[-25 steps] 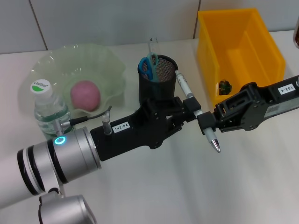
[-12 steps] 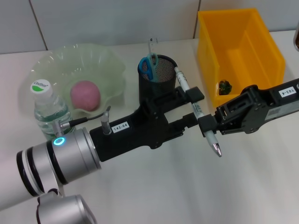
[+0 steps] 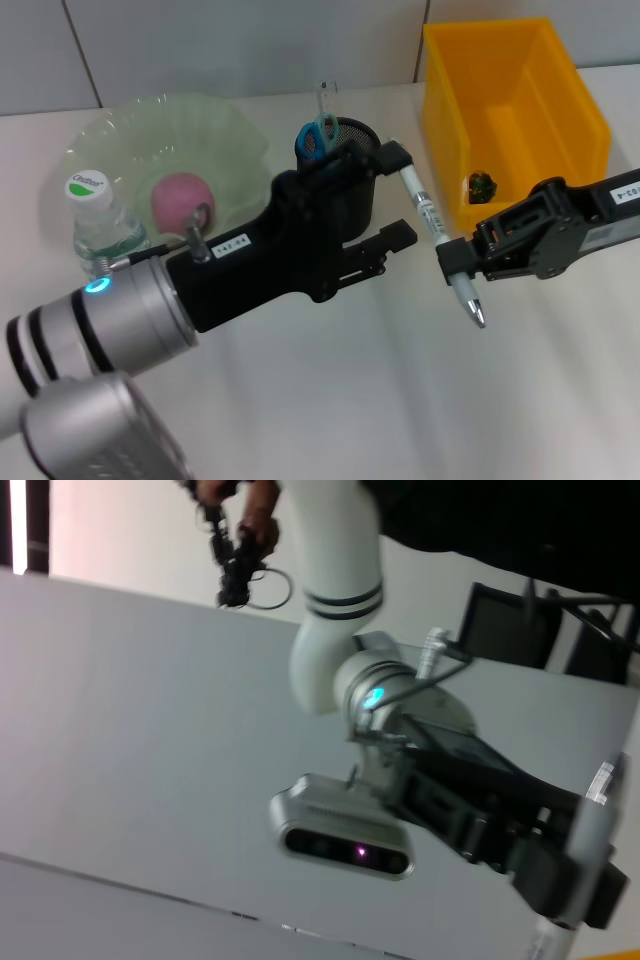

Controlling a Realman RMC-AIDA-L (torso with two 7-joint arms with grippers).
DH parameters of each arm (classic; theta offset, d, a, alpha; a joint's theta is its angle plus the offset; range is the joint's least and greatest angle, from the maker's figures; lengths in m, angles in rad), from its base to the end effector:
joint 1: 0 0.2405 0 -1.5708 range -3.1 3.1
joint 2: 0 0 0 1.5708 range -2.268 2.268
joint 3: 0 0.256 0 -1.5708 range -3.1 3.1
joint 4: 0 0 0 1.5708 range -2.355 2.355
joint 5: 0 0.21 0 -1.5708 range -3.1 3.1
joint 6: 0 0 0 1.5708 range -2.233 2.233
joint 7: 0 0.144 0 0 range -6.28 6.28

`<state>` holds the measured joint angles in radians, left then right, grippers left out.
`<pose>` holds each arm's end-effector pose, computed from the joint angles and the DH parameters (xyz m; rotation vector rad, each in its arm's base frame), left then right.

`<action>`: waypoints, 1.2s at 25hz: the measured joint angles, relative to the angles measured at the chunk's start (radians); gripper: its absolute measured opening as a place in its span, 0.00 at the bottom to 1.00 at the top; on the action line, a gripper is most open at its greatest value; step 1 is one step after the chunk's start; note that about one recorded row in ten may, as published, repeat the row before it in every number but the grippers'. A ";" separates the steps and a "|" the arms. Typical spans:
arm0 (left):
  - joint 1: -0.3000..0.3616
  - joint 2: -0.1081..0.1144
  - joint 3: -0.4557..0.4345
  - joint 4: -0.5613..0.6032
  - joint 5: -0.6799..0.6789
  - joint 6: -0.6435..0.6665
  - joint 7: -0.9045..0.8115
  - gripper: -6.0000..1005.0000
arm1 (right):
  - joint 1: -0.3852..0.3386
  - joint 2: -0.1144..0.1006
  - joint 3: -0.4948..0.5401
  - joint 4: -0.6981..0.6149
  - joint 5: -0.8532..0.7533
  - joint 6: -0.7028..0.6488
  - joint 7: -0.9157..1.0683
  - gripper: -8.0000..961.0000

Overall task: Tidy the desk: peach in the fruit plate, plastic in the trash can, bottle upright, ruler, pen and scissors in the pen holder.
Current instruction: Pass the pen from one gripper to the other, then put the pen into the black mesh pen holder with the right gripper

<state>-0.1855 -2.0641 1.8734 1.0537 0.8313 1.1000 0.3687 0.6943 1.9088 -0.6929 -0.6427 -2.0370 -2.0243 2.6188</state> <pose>-0.1487 0.2731 -0.0633 -1.8473 1.3168 -0.5718 0.2116 0.3264 0.0655 2.0920 -1.7353 -0.4594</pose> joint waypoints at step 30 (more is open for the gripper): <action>0.300 -0.002 -0.202 0.317 0.388 0.001 -1.707 0.81 | -0.065 -0.038 0.119 -0.120 0.009 0.122 -0.499 0.15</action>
<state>0.1150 -2.0661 1.6717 1.3710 1.2191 1.1011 -1.3380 0.6297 1.8707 -0.5742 -0.7623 -2.0280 -1.9021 2.1198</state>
